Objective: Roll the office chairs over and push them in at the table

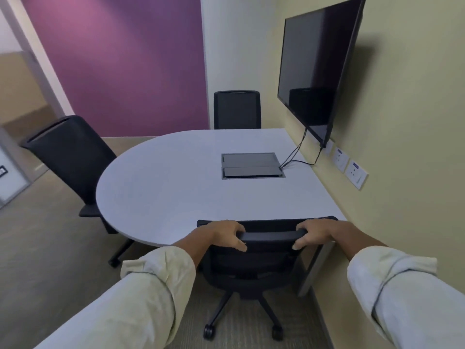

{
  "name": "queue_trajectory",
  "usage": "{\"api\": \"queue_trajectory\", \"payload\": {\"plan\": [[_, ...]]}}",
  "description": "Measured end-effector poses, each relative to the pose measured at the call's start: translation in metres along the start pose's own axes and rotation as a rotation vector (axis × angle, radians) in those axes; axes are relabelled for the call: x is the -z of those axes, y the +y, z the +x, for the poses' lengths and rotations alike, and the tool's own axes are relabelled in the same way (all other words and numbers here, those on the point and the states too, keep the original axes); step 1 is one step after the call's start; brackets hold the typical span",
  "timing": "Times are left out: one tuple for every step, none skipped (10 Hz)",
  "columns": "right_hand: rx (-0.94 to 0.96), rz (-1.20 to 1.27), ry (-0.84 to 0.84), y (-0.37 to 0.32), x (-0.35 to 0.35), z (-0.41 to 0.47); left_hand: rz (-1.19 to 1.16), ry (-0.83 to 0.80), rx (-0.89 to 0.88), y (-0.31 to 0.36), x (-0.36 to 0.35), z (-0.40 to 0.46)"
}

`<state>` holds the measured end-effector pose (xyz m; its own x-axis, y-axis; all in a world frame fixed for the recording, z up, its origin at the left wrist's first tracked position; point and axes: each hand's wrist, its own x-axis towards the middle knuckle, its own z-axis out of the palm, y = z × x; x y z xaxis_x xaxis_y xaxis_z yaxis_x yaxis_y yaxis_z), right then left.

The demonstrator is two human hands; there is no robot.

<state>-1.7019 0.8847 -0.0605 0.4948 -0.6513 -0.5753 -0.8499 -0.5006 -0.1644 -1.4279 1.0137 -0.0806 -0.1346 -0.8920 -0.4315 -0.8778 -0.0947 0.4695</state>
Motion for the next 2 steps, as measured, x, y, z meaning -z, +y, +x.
{"api": "queue_trajectory", "payload": {"plan": [[0.061, 0.081, -0.052, -0.033, 0.022, -0.002, -0.18, 0.136, 0.026, -0.011, 0.017, -0.029], [0.198, 0.055, 0.045, -0.088, 0.045, -0.001, -0.247, 0.495, 0.131, -0.039, 0.033, -0.063]]}}
